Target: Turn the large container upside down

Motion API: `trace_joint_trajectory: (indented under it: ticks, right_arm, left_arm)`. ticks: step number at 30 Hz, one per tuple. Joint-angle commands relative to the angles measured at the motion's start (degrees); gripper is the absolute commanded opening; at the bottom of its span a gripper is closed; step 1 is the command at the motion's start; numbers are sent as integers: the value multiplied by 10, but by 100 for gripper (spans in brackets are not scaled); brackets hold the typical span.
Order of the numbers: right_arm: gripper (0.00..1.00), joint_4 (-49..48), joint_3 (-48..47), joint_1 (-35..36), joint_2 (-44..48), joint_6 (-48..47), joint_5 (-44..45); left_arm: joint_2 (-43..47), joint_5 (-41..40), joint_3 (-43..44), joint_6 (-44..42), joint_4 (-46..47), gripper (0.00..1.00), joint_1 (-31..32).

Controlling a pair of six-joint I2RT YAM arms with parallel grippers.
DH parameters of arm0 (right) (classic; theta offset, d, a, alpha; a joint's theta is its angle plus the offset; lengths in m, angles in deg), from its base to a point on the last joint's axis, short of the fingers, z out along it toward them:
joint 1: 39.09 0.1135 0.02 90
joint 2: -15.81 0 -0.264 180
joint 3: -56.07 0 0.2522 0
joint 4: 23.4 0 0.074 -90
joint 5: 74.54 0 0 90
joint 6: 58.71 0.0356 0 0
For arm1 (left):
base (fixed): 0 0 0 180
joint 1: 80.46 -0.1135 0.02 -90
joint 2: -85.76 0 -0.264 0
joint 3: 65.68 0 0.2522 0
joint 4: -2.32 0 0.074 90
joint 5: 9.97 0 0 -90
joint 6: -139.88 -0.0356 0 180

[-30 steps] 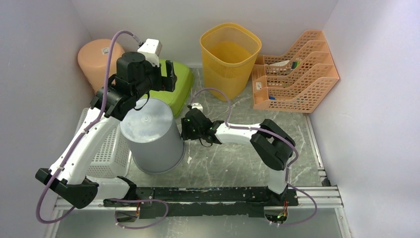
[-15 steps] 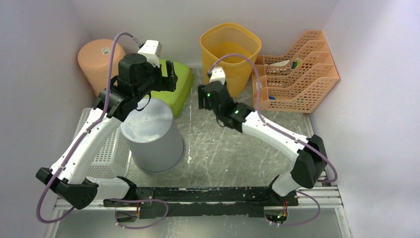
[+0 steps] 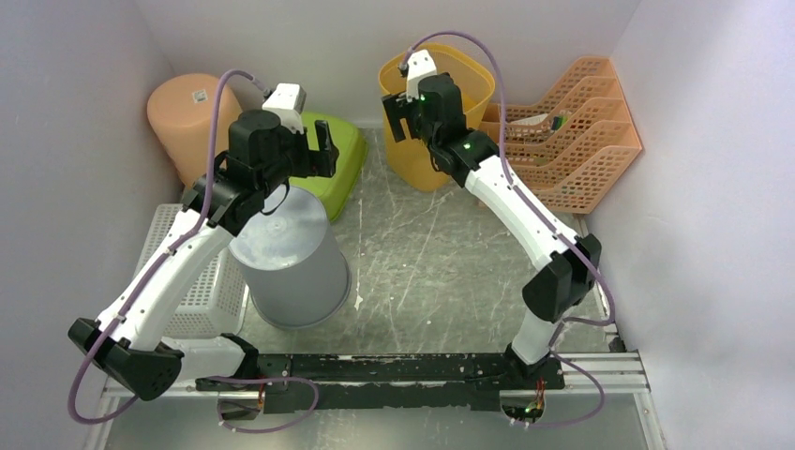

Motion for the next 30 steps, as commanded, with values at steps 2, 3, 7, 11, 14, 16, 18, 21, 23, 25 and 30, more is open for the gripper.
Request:
trace_joint_trajectory:
  ticks: [2, 3, 7, 11, 14, 16, 18, 21, 23, 25, 30]
  right_arm:
    - [87, 76, -120, -47, -95, -74, -122]
    - [87, 87, -139, -53, -113, -81, -140]
    - [86, 131, -203, -70, -167, -112, -182]
    - [84, 144, -229, -80, -200, -111, -187]
    - [78, 122, -203, -92, -193, -102, -188]
    - [71, 112, -184, -96, -189, -96, -195]
    - [52, 102, -165, -97, -187, -91, -195]
    - [19, 86, -145, -99, -159, -77, -200]
    - [6, 70, -131, -99, -145, -66, -200]
    - [0, 59, -119, -100, -131, -52, -193]
    - [0, -2, -55, -102, -55, 24, -217]
  left_arm:
    - [17, 17, -12, 12, 36, 99, 5]
    - [18, 15, -13, 11, 36, 100, 5]
    - [16, 8, -15, 5, 37, 100, 5]
    - [11, 1, -15, 1, 35, 100, 5]
    - [11, 1, -21, 3, 38, 100, 5]
    - [11, 1, -24, 3, 40, 100, 5]
    - [11, -2, -25, 4, 37, 99, 5]
    - [11, -5, -25, 3, 36, 100, 5]
    - [11, -5, -22, 4, 35, 100, 5]
    - [11, -5, -20, 4, 34, 100, 5]
    - [13, -15, -10, -3, 20, 100, 5]
